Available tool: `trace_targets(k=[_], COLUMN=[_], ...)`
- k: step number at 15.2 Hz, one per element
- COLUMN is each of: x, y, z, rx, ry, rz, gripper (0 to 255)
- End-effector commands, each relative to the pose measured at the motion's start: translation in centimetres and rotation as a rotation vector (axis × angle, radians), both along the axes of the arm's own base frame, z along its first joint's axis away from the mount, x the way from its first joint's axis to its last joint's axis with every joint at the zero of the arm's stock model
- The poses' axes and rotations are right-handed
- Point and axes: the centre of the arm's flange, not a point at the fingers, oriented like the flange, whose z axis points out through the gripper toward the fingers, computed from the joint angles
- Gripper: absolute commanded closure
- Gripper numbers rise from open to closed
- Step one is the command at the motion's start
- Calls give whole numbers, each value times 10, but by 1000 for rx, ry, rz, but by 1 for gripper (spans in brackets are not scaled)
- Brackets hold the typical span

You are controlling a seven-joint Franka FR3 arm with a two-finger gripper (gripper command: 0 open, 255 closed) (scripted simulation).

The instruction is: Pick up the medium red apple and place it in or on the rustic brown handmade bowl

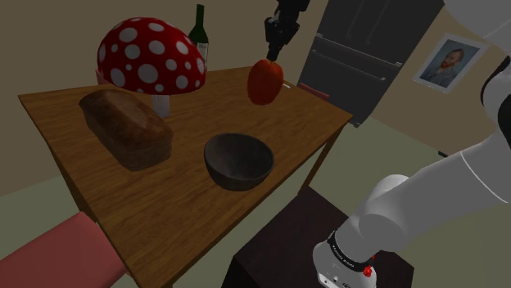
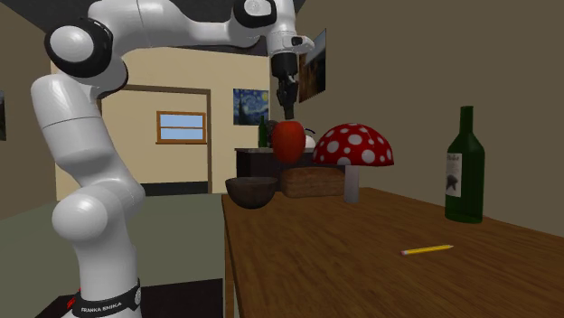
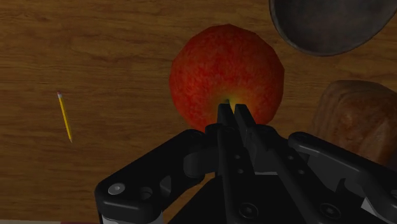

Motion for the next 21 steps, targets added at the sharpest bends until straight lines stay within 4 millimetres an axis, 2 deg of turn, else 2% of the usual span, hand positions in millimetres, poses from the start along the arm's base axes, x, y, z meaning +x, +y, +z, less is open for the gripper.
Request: trace_targets(k=[1,16,21], x=[1,-101,-101], y=[-1,151,151], z=[9,93,67], rx=[0,0,0], ry=[0,0,0], rz=[0,0,0], gripper=[255,255,255])
